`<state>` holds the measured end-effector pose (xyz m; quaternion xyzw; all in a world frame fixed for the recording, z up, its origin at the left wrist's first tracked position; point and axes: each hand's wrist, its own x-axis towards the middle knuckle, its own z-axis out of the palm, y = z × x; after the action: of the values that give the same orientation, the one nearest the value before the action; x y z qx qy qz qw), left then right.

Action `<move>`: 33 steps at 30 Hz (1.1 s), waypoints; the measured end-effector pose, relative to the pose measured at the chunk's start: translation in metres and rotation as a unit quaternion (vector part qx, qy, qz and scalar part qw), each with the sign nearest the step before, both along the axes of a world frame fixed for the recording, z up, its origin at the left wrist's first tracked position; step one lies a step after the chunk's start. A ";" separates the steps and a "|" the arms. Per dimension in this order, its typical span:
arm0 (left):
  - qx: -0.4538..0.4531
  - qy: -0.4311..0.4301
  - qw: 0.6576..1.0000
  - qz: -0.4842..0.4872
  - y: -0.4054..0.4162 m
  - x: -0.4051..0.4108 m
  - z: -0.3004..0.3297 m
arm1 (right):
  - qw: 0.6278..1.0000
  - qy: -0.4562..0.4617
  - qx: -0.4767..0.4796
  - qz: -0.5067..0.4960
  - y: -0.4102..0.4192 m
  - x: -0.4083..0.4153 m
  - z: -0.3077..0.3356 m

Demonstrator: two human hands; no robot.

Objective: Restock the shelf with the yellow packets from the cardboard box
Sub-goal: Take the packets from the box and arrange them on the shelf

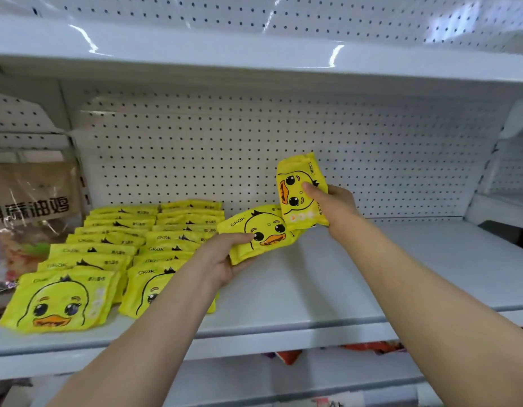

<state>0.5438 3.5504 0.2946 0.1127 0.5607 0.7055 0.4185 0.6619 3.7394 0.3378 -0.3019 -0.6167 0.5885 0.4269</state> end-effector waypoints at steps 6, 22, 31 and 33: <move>0.023 0.004 1.000 0.012 -0.009 0.001 -0.008 | 1.000 0.012 -0.006 -0.001 -0.013 0.006 -0.002; 0.099 -0.085 0.990 -0.048 0.026 0.009 0.003 | 1.000 0.018 -0.005 -0.011 0.018 0.010 0.012; 0.090 -0.056 0.991 -0.080 0.058 0.013 0.007 | 1.000 0.015 -0.006 0.010 0.050 0.007 0.015; 0.087 -0.054 0.992 -0.071 0.066 0.011 0.012 | 1.000 0.013 -0.006 0.016 0.057 0.006 0.016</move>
<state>0.5551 3.6168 0.3062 0.1501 0.4639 0.7254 0.4858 0.6682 3.7965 0.3539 -0.2872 -0.6120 0.6029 0.4235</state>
